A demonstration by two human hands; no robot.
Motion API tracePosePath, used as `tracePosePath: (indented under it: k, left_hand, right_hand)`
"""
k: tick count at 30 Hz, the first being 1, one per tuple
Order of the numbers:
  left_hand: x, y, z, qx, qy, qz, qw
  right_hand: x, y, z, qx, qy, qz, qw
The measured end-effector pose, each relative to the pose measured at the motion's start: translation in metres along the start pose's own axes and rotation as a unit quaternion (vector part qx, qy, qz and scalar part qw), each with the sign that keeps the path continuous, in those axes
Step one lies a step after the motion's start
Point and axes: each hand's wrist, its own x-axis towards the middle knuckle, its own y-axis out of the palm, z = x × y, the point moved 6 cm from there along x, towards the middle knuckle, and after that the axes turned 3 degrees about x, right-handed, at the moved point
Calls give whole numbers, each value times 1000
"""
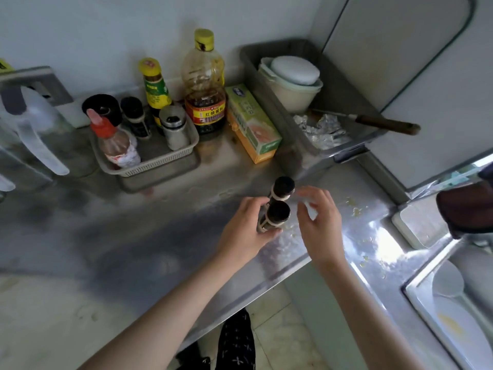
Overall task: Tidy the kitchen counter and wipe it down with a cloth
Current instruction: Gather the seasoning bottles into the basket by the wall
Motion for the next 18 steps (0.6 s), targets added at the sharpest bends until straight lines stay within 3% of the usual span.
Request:
tracePosePath:
  k: [5,9,18]
  left_hand:
    - [9,13,1,49,-24,-6,998]
    - [10,9,6,43,-31,-31,998]
    - [-6,-68,39,-17,-93,-147,985]
  right_hand:
    - [15,15,-38,28,93,60,993]
    - [27,41,-45,132,182,112,968]
    - [33,76,-30,191,153,149,958]
